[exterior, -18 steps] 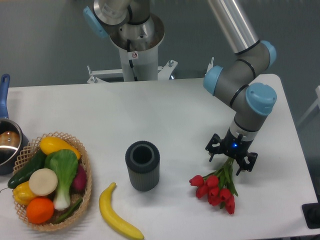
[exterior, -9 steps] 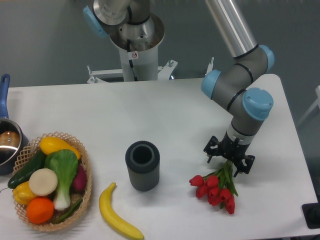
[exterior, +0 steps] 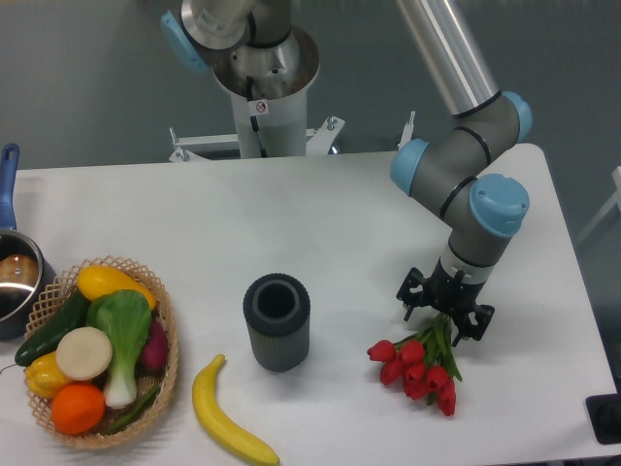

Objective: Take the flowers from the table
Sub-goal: 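Lower the gripper onto the tulip stems and close it around them, then lift the gripped tulip bunch up off the table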

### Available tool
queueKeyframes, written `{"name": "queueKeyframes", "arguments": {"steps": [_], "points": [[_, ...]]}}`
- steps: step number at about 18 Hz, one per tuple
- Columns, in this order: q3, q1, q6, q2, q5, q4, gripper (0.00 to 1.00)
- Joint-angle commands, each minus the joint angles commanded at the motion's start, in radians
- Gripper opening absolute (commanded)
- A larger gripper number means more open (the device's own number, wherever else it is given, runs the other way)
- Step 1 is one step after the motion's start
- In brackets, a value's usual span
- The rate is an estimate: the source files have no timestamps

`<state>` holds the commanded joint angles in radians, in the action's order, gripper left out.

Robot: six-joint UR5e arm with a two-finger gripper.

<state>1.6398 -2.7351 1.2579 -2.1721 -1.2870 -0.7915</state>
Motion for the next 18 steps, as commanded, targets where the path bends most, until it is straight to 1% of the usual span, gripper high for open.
{"name": "queueKeyframes", "arguments": {"steps": [3, 4, 8, 9, 10, 13, 15, 17, 18], "points": [[0.0, 0.0, 0.0, 0.003, 0.002, 0.0, 0.43], [0.0, 0.0, -0.003, 0.005, 0.002, 0.0, 0.34], [-0.002, 0.0, -0.003, 0.015, 0.002, 0.0, 0.33], [-0.003, -0.002, -0.009, 0.02, 0.002, -0.002, 0.24], [-0.006, -0.002, -0.009, 0.024, 0.003, -0.002, 0.22], [-0.006, -0.003, -0.009, 0.029, 0.003, -0.002, 0.22], [-0.018, -0.006, -0.009, 0.046, 0.006, -0.002, 0.22], [-0.043, -0.008, -0.012, 0.072, 0.012, -0.002, 0.22], [-0.055, -0.012, -0.052, 0.116, 0.065, -0.003, 0.22]]}}
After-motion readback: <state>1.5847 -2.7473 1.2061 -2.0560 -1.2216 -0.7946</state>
